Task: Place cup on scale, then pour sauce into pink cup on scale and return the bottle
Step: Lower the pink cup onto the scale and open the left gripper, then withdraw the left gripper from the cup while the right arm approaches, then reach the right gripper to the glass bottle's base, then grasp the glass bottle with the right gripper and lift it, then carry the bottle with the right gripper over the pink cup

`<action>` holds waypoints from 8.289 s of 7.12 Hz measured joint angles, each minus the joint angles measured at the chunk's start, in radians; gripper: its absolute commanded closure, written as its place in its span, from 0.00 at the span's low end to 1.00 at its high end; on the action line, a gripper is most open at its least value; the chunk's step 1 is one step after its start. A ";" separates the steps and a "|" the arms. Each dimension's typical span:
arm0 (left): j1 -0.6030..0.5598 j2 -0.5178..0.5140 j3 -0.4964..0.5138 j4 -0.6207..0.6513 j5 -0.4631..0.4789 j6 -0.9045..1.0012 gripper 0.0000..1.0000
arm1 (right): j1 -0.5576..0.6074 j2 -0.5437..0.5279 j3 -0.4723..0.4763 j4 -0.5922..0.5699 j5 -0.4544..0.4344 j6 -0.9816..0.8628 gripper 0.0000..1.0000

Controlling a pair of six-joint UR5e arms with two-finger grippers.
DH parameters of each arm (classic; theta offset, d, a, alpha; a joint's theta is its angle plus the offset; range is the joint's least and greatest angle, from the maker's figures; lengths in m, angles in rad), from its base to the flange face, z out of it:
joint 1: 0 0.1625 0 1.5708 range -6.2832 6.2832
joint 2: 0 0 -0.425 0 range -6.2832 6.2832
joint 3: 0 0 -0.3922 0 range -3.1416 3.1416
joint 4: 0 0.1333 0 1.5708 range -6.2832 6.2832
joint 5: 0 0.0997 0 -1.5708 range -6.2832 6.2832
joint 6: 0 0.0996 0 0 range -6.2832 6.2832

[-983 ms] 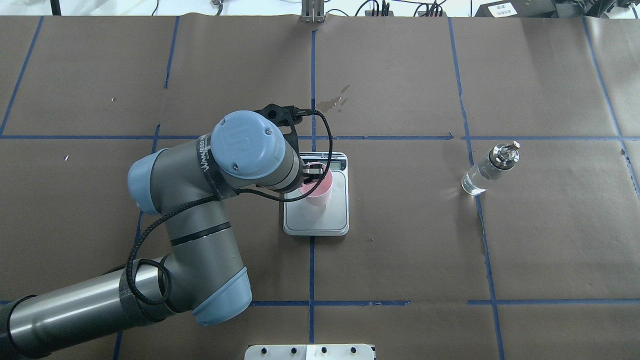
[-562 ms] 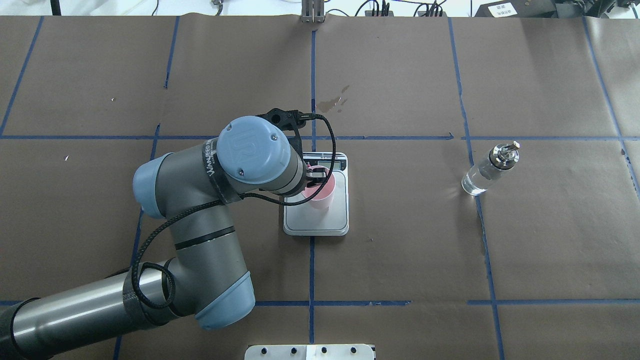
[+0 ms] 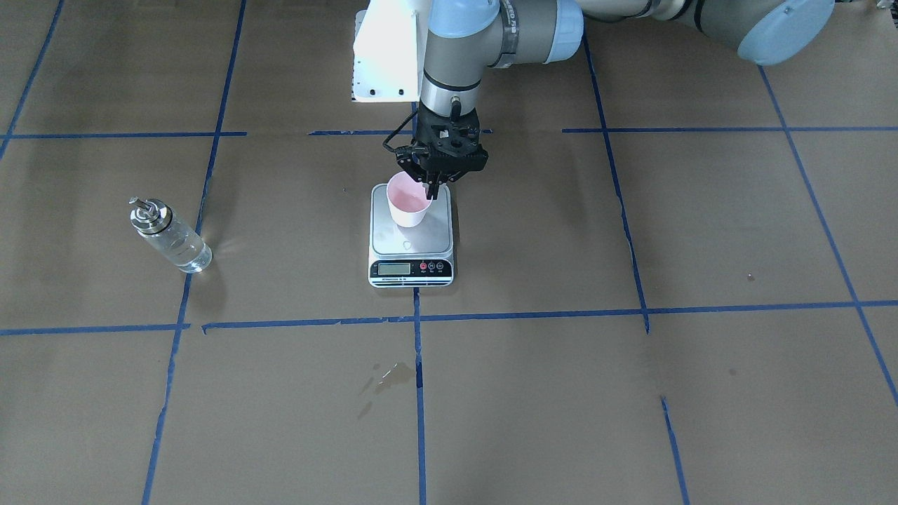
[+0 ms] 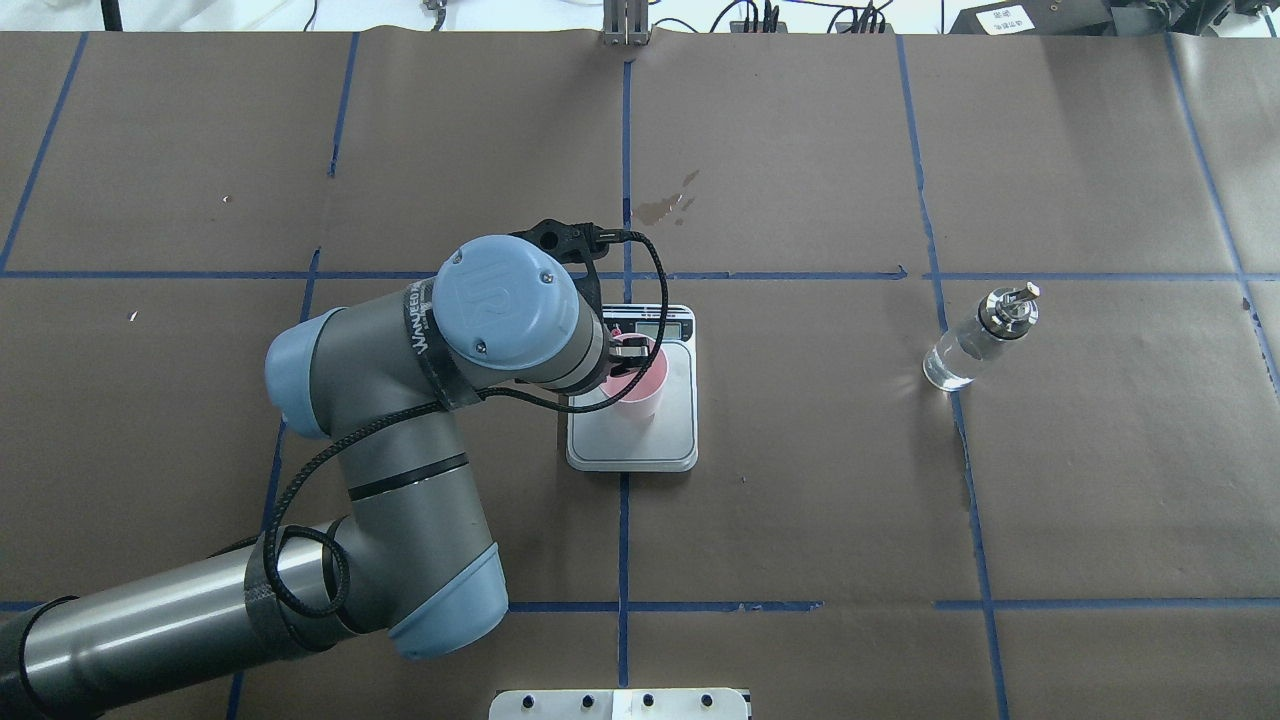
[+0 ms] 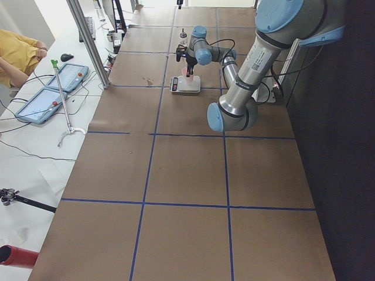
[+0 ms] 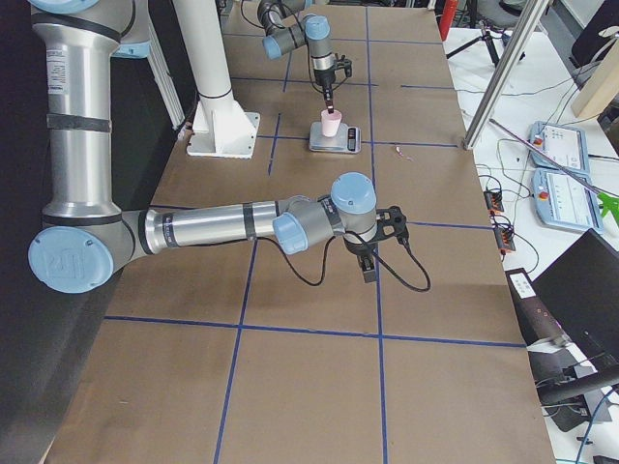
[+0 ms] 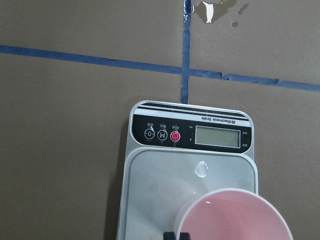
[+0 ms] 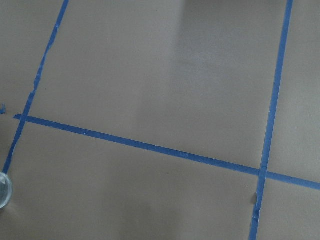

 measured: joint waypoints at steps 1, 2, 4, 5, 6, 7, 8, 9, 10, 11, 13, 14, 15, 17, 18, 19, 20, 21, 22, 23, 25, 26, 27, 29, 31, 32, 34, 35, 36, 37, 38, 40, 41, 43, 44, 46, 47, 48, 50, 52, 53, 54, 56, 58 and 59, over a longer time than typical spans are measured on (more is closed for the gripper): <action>0.000 0.001 0.002 0.000 0.000 0.000 0.69 | 0.000 -0.001 0.000 0.000 0.000 0.000 0.00; 0.000 0.001 0.006 0.000 0.000 0.000 0.48 | 0.000 -0.001 0.001 0.000 0.000 0.001 0.00; -0.001 0.004 0.000 0.001 0.000 0.001 0.00 | 0.000 -0.002 0.002 0.000 0.000 0.002 0.00; -0.005 0.013 -0.022 0.014 -0.001 0.012 0.00 | 0.000 -0.002 0.005 0.000 0.000 0.004 0.00; -0.021 0.024 -0.067 0.052 -0.002 0.045 0.00 | 0.000 -0.002 0.015 0.001 0.001 0.015 0.00; -0.065 0.039 -0.133 0.112 -0.005 0.108 0.00 | 0.000 -0.004 0.035 0.001 0.003 0.043 0.00; -0.129 0.065 -0.201 0.165 -0.014 0.193 0.00 | -0.001 -0.010 0.067 0.000 0.008 0.080 0.00; -0.204 0.111 -0.253 0.192 -0.037 0.303 0.00 | -0.008 -0.024 0.113 -0.001 0.016 0.134 0.00; -0.296 0.169 -0.281 0.200 -0.081 0.423 0.00 | -0.035 -0.046 0.175 -0.003 0.022 0.216 0.00; -0.390 0.218 -0.292 0.200 -0.134 0.517 0.00 | -0.082 -0.070 0.249 -0.003 0.021 0.313 0.00; -0.552 0.306 -0.289 0.197 -0.265 0.646 0.00 | -0.214 -0.131 0.416 -0.004 -0.024 0.523 0.00; -0.608 0.346 -0.282 0.196 -0.301 0.698 0.00 | -0.299 -0.157 0.489 -0.003 -0.079 0.627 0.00; -0.672 0.397 -0.276 0.196 -0.316 0.801 0.00 | -0.406 -0.173 0.545 -0.004 -0.167 0.737 0.00; -0.876 0.516 -0.193 0.194 -0.399 1.123 0.00 | -0.697 -0.183 0.597 -0.003 -0.478 0.981 0.00; -0.976 0.557 -0.108 0.193 -0.453 1.294 0.00 | -0.835 -0.184 0.602 0.002 -0.631 1.069 0.00; -1.041 0.599 -0.038 0.189 -0.485 1.436 0.00 | -0.950 -0.185 0.598 0.010 -0.759 1.123 0.00; -1.070 0.658 -0.007 0.176 -0.510 1.512 0.00 | -1.034 -0.185 0.574 0.037 -0.866 1.148 0.00; -1.079 0.715 0.005 0.152 -0.555 1.528 0.00 | -1.081 -0.185 0.521 0.117 -0.948 1.155 0.00; -1.082 0.750 0.011 0.131 -0.598 1.522 0.00 | -1.099 -0.185 0.463 0.202 -1.006 1.153 0.00; -1.082 0.764 0.013 0.117 -0.617 1.517 0.00 | -1.106 -0.184 0.425 0.251 -1.061 1.149 0.00; -1.083 0.772 0.014 0.110 -0.628 1.514 0.00 | -1.133 -0.180 0.299 0.370 -1.211 1.147 0.00; -1.083 0.776 0.012 0.108 -0.632 1.515 0.00 | -1.150 -0.176 0.206 0.486 -1.299 1.142 0.00; -1.083 0.781 0.010 0.108 -0.633 1.516 0.00 | -1.159 -0.167 0.142 0.563 -1.369 1.135 0.00; -1.084 0.784 0.009 0.108 -0.633 1.517 0.00 | -1.163 -0.147 0.102 0.608 -1.447 1.116 0.00; -1.084 0.785 0.009 0.108 -0.634 1.517 0.00 | -1.164 -0.128 0.096 0.612 -1.487 1.081 0.00; -1.084 0.785 0.009 0.108 -0.634 1.517 0.00 | -1.164 -0.115 0.093 0.612 -1.502 1.055 0.00; -1.084 0.785 0.010 0.108 -0.634 1.517 0.00 | -1.160 -0.102 0.085 0.613 -1.520 1.007 0.00; -1.084 0.785 0.010 0.108 -0.634 1.517 0.00 | -1.157 -0.102 0.083 0.613 -1.527 0.995 0.00; -1.083 0.785 0.009 0.108 -0.634 1.517 0.00 | -1.150 -0.101 0.079 0.613 -1.530 0.988 0.00; -1.083 0.785 0.008 0.108 -0.634 1.517 0.00 | -1.141 -0.100 0.072 0.614 -1.530 0.980 0.00; -1.084 0.785 0.007 0.108 -0.634 1.517 0.00 | -1.133 -0.097 0.066 0.614 -1.531 0.973 0.00; -1.083 0.785 0.006 0.108 -0.634 1.517 0.00 | -1.119 -0.083 0.061 0.614 -1.531 0.963 0.00; -1.084 0.785 0.005 0.108 -0.634 1.516 0.00 | -1.111 -0.076 0.057 0.613 -1.531 0.958 0.00; -1.084 0.785 0.003 0.108 -0.634 1.516 0.00 | -1.095 -0.040 0.021 0.614 -1.531 0.948 0.00; -1.084 0.785 0.002 0.108 -0.634 1.516 0.00 | -1.088 -0.026 0.006 0.615 -1.531 0.946 0.07; -1.084 0.785 0.002 0.108 -0.634 1.516 0.00 | -1.082 -0.026 -0.005 0.619 -1.537 0.944 1.00; -1.084 0.785 0.003 0.108 -0.634 1.516 0.00 | -1.082 -0.028 -0.008 0.623 -1.547 0.945 1.00; -1.083 0.785 0.004 0.108 -0.634 1.516 0.00 | -1.081 -0.030 -0.007 0.632 -1.558 0.947 1.00; -1.084 0.785 0.002 0.108 -0.634 1.516 0.00 | -1.081 -0.024 0.006 0.653 -1.570 0.907 1.00; -1.084 0.785 0.001 0.108 -0.634 1.516 0.00 | -1.080 -0.019 0.056 0.679 -1.572 0.818 1.00; -1.084 0.785 0.000 0.108 -0.634 1.516 0.00 | -1.077 -0.018 0.100 0.684 -1.567 0.798 1.00; -1.084 0.785 -0.001 0.108 -0.634 1.516 0.00 | -1.069 -0.017 0.129 0.685 -1.561 0.770 1.00; -1.083 0.784 -0.001 0.108 -0.634 1.516 0.00 | -1.038 -0.017 0.145 0.682 -1.538 0.660 1.00; -1.083 0.784 -0.001 0.108 -0.634 1.516 0.00 | -1.021 -0.017 0.141 0.673 -1.517 0.603 1.00; -1.083 0.785 -0.001 0.108 -0.634 1.516 0.00 | -1.022 -0.015 0.142 0.650 -1.516 0.562 1.00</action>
